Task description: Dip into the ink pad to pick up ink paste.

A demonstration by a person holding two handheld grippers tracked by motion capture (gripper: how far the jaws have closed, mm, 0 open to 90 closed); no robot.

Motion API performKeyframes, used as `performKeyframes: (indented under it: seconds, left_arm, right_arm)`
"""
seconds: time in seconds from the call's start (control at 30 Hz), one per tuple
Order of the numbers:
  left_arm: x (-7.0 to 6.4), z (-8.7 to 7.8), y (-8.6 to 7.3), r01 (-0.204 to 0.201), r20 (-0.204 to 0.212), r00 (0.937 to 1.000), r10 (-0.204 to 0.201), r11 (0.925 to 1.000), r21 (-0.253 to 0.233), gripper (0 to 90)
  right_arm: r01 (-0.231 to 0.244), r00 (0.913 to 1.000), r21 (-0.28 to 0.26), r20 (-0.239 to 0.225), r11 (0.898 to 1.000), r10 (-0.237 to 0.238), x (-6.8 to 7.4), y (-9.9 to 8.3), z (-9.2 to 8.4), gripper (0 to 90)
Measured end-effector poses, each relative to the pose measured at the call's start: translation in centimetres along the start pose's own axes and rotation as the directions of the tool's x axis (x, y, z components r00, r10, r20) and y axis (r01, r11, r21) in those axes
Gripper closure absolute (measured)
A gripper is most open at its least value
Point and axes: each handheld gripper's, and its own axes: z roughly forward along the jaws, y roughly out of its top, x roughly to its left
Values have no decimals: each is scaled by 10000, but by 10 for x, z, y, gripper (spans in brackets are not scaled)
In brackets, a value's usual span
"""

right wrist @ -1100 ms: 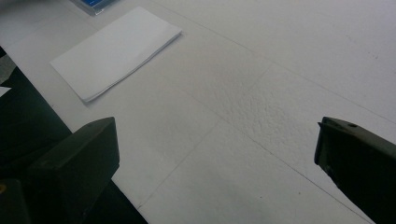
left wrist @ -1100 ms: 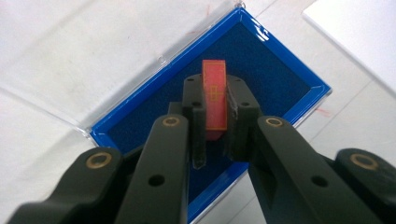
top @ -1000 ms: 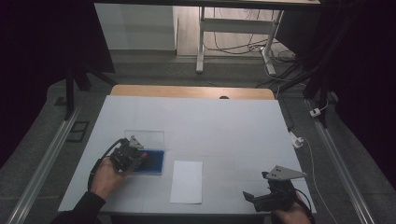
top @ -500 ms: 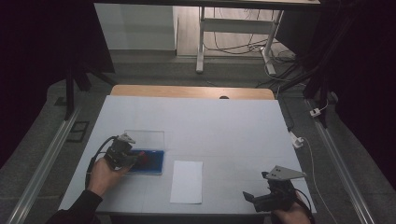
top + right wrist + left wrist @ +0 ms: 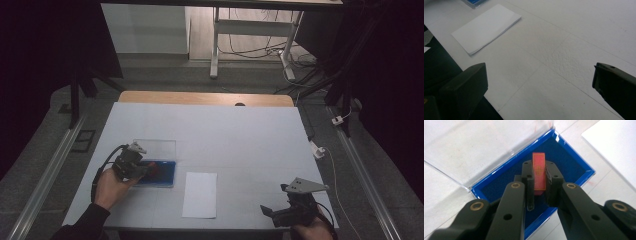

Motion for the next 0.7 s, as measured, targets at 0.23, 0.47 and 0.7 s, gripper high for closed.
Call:
performKeyframes:
  seconds: [0.23,0.47,0.7]
  left_arm:
    - [-1,-13,0,119,92,9999,-113,9976,-689,798]
    - [-5,-19,2,101,200,9998,-82,9952,-974,798]
    - [-13,-27,6,40,369,9993,10,9908,-1353,798]
  right_arm:
    - [-17,10000,15,9,10000,17,0,0,0,1]
    - [-30,10000,-1,-5,10000,30,0,0,0,1]
    - [-36,10000,2,-1,10000,36,0,0,0,1]
